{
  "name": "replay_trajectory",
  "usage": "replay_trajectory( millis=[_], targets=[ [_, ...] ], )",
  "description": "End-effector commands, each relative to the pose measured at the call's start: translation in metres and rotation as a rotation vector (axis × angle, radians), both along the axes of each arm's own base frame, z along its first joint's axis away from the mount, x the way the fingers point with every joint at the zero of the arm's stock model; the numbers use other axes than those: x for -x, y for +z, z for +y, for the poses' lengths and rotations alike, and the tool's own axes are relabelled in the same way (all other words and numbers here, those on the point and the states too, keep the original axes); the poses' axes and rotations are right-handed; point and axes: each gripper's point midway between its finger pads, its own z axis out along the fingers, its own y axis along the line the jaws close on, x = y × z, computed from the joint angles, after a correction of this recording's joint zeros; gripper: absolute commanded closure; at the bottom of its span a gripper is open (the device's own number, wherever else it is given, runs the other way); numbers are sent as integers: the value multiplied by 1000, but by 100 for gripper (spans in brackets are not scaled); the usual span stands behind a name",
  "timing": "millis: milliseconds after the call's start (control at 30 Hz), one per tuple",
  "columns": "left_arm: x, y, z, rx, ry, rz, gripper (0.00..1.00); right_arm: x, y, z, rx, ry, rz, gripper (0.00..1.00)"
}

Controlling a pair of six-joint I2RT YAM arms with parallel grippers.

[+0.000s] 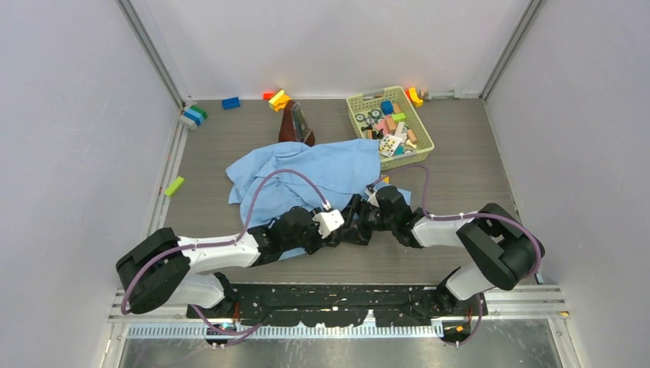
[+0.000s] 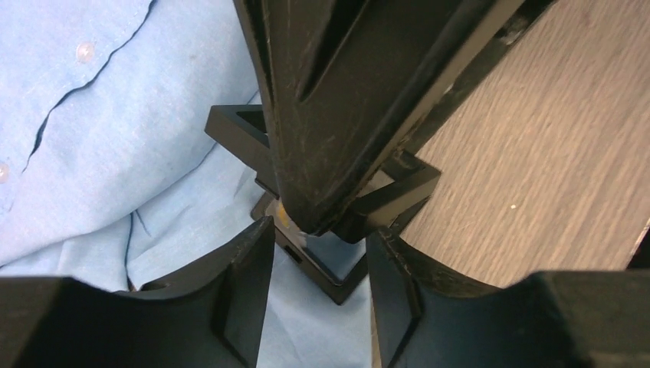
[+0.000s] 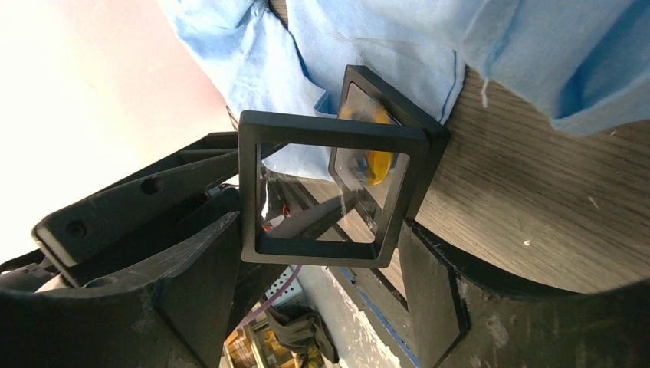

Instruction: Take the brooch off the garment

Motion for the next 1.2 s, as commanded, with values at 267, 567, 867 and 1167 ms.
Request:
replay_trajectory(
  millis=[267,567,867,1167],
  targets=[
    [5,37,-6,104,31,25,46,-10,-3,-12,94,-7,-88,59],
    [-5,45,6,139,146,25,45,2,-20,-44,311,0,-61,59],
    [-12,23,-9,109,180,214,48,20,-21,-75,441,18,-76,59],
    [-25,39,-17,188,173,402,65,19,-10,-67,373,94,-231,59]
  ],
)
